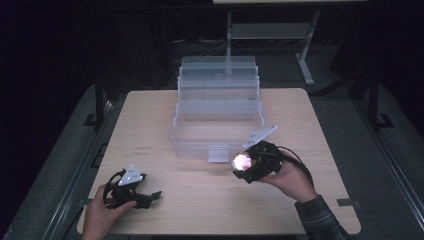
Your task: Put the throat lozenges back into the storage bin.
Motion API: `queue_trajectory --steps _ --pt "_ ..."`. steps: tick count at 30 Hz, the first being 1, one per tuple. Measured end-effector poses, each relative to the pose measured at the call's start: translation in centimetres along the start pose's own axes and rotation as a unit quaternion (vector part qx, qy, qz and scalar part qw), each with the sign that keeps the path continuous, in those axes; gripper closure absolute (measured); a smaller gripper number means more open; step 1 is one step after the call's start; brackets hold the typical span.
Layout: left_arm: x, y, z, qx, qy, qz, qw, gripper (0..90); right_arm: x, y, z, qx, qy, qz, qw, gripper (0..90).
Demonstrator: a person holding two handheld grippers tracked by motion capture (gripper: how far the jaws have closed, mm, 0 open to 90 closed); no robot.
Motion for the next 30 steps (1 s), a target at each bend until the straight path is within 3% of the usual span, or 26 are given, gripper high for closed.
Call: queue_trajectory --steps 30 --pt "0.0 0.0 0.0 0.000 0.000 0.000 1.0000 11.2 -3.4 -1.0 -2.9 -0.010 0.014 0.023 0.9996 19.7"
Point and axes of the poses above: each handheld gripper's, and its own axes: y roughly forward along the jaws, z roughly out of its underside, x roughly to its left, the point moved 2 cm from there along y, roughly forward along the jaws, and after that the axes turned 3 degrees about -y, right-handed, at the moved point
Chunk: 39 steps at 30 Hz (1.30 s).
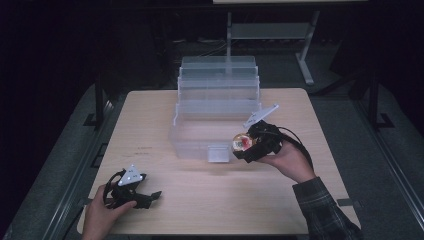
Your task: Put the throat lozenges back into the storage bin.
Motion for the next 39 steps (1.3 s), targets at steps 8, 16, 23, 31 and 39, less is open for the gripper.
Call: queue_trajectory --steps 8,16,23,31,39 --pt "0.0 0.0 0.0 0.001 0.001 0.000 1.0000 11.2 -1.1 0.2 -0.8 0.001 0.006 0.011 0.9999 19.7" --pt "0.0 0.0 0.0 0.001 0.001 0.000 1.0000 11.2 -2.4 0.3 -1.4 0.000 0.016 0.018 0.9997 19.7" --pt "0.0 0.0 0.0 0.000 0.000 0.000 1.0000 11.2 -3.3 0.3 -2.1 0.001 0.018 0.025 0.9995 19.7" --pt "0.0 0.0 0.0 0.000 0.000 0.000 1.0000 11.2 -4.4 0.7 -2.8 0.009 0.025 0.033 0.9991 19.7" --pt "0.0 0.0 0.0 0.001 0.000 0.000 1.0000 11.2 -5.8 2.1 -2.3 0.029 0.040 0.040 0.9980 19.7"
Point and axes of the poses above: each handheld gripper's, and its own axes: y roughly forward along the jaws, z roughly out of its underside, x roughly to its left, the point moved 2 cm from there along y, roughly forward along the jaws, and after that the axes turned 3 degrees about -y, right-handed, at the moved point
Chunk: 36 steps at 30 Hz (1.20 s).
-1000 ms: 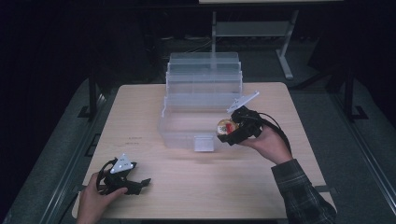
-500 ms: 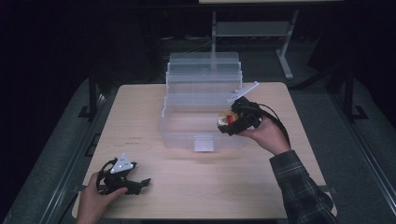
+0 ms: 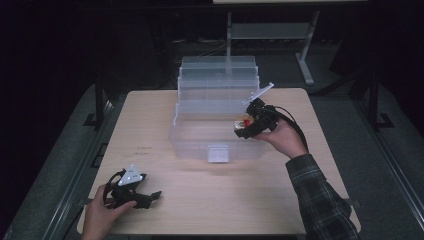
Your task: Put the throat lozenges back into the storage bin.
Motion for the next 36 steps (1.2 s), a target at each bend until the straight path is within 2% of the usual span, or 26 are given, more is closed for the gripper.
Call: queue_trajectory --steps 7,21,31,36 --pt "0.0 0.0 0.0 0.000 0.000 0.000 1.0000 11.2 -1.2 1.2 0.6 0.018 0.014 0.007 0.9997 19.7" --pt "0.0 0.0 0.0 0.000 0.000 0.000 1.0000 11.2 -2.8 2.5 2.1 0.042 0.035 0.012 0.9985 19.7" --pt "0.0 0.0 0.0 0.000 0.000 0.000 1.0000 11.2 -3.1 3.1 2.9 0.051 0.043 0.006 0.9977 19.5" --pt "0.0 0.0 0.0 0.000 0.000 0.000 1.0000 11.2 -3.0 3.2 2.9 0.053 0.037 0.004 0.9979 19.2"
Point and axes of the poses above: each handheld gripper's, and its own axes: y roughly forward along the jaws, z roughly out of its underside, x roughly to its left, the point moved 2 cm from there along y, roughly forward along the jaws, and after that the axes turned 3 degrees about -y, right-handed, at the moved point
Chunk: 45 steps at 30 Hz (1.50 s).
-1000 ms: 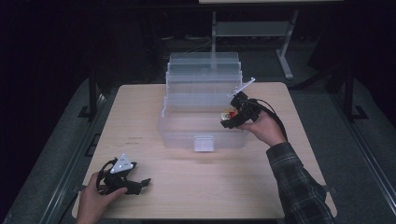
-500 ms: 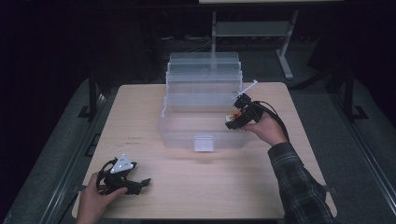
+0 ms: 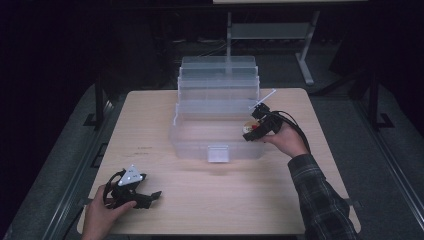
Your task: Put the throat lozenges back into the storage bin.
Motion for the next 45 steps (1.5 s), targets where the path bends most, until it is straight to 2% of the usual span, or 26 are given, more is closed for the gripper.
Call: queue_trajectory --steps 8,21,28,33,37,45 --pt "0.0 0.0 0.0 0.000 0.000 0.000 1.0000 11.2 0.2 0.1 0.0 0.003 -0.004 -0.001 1.0000 19.0" --pt "0.0 0.0 0.0 0.000 -0.001 0.000 1.0000 11.2 0.3 -0.9 0.1 -0.016 -0.005 0.001 0.9999 19.0" --pt "0.0 0.0 0.0 0.000 -0.001 0.000 1.0000 11.2 0.7 -1.6 0.5 -0.028 -0.007 0.004 0.9996 11.9" --pt "0.0 0.0 0.0 0.000 -0.001 0.000 1.0000 11.2 0.8 -2.3 0.9 -0.041 -0.001 0.010 0.9991 2.9" --pt "0.0 0.0 0.0 0.000 -0.001 0.000 1.0000 11.2 0.8 -2.9 1.3 -0.049 0.004 0.016 0.9987 0.0" --pt "0.0 0.0 0.0 -0.001 -0.003 -0.002 1.0000 11.2 0.9 -3.9 2.4 -0.061 0.007 0.024 0.9978 0.0"
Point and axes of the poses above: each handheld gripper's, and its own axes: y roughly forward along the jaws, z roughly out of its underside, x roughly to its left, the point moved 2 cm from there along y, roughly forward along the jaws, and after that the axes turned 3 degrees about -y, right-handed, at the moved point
